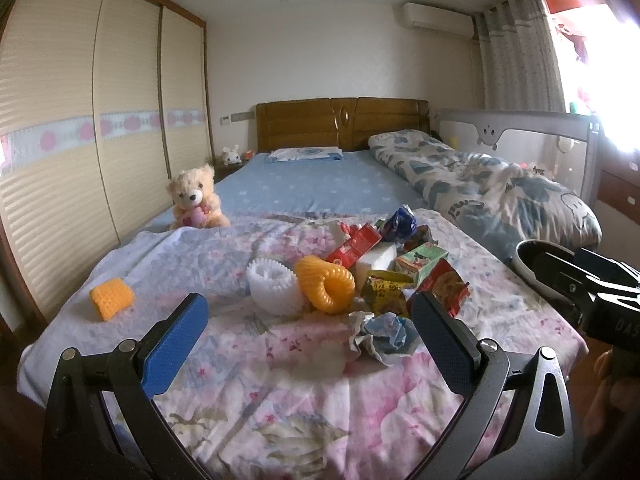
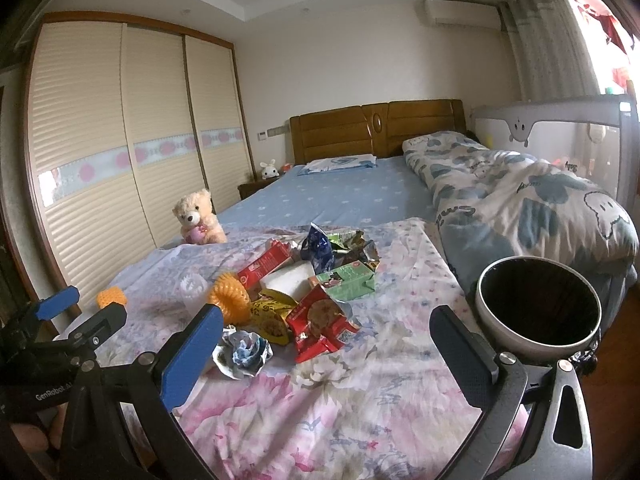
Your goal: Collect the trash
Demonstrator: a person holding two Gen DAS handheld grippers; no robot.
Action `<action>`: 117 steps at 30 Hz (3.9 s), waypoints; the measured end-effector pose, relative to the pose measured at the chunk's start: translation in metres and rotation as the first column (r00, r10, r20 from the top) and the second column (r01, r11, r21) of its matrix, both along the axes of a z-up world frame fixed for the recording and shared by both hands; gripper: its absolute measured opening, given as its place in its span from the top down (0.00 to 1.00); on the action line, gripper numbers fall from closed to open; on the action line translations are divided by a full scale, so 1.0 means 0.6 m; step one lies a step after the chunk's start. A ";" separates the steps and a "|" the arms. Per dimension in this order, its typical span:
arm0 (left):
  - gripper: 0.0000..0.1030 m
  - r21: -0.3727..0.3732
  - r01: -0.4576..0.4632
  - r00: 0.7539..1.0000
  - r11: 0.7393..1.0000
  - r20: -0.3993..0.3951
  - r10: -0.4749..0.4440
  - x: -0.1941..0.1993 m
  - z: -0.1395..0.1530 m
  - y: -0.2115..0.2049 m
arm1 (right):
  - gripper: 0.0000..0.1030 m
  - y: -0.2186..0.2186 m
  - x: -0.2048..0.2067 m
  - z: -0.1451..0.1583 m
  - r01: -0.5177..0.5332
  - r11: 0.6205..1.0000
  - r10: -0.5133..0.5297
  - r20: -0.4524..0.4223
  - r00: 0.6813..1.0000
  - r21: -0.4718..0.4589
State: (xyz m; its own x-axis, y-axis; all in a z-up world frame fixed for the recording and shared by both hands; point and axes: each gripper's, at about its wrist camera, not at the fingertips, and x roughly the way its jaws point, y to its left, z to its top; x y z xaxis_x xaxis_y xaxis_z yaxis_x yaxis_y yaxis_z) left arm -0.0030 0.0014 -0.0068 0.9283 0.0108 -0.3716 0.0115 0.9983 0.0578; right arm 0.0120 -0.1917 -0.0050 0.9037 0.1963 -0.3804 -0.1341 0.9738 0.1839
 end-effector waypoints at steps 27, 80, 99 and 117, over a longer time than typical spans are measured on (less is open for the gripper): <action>0.02 -0.086 0.085 0.935 0.993 -0.338 -0.110 0.152 -0.107 -0.009 | 0.09 -0.024 0.143 -0.105 -0.018 0.995 0.049 -0.333 0.942 0.095; 0.89 -0.110 0.488 0.806 0.866 -0.324 -0.495 0.188 -0.060 -0.294 | 0.78 -0.273 0.074 -0.084 0.250 0.953 -0.179 -0.345 0.922 0.173; 0.89 -0.124 0.555 0.755 0.822 -0.340 -0.561 0.243 -0.053 -0.439 | 0.78 -0.386 0.078 -0.090 0.350 0.924 -0.271 -0.385 0.882 0.151; 0.87 -0.127 0.578 0.717 0.806 -0.393 -0.576 0.284 -0.073 -0.509 | 0.74 -0.438 0.135 -0.101 0.345 0.932 -0.264 -0.450 0.853 0.109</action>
